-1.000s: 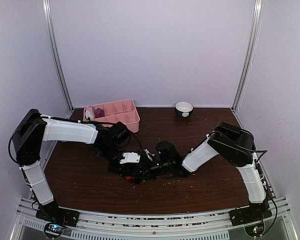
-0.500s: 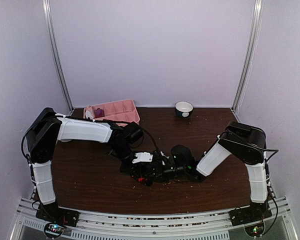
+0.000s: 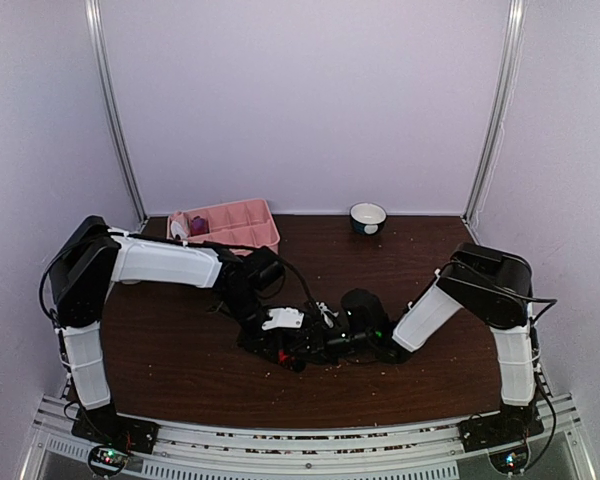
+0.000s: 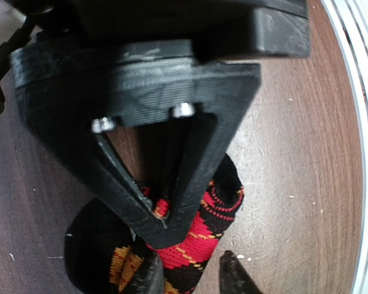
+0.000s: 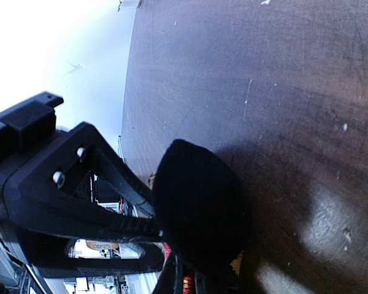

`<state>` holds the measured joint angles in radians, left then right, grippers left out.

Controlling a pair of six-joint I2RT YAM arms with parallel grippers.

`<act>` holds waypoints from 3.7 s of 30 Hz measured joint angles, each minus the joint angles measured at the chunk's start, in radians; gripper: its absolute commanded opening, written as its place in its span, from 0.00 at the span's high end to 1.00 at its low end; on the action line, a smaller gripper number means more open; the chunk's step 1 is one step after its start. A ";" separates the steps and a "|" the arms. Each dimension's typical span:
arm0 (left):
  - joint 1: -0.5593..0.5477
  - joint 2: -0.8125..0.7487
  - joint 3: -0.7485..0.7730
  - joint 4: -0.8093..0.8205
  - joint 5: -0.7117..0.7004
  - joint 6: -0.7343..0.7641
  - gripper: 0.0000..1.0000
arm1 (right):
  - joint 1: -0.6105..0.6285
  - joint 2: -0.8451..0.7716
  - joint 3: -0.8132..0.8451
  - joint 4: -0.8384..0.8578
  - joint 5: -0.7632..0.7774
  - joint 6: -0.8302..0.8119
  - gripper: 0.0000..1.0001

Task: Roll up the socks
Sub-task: Roll the sock at the center of the board.

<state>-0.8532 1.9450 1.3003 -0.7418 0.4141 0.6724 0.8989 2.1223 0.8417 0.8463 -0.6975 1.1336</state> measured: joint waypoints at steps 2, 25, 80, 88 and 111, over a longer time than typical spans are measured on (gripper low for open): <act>-0.004 -0.002 -0.001 -0.002 -0.013 0.010 0.51 | -0.002 0.002 0.004 -0.004 -0.003 -0.001 1.00; -0.004 0.051 0.072 -0.069 -0.056 -0.017 1.00 | -0.019 -0.032 -0.025 -0.014 -0.012 -0.149 0.68; 0.098 0.365 0.318 -0.544 0.383 -0.091 1.00 | 0.401 -0.317 0.024 -0.477 0.632 -1.410 0.38; 0.097 0.365 0.323 -0.549 0.376 -0.091 1.00 | 0.340 -0.250 0.040 -0.544 0.608 -1.466 0.46; 0.105 0.254 0.269 -0.487 0.310 -0.047 0.02 | 0.249 -0.193 0.107 -0.599 0.407 -1.333 0.98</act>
<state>-0.7479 2.1990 1.5696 -1.2285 0.7238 0.6258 1.1477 1.9293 0.9489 0.2470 -0.2909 -0.1993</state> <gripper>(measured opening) 0.599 0.115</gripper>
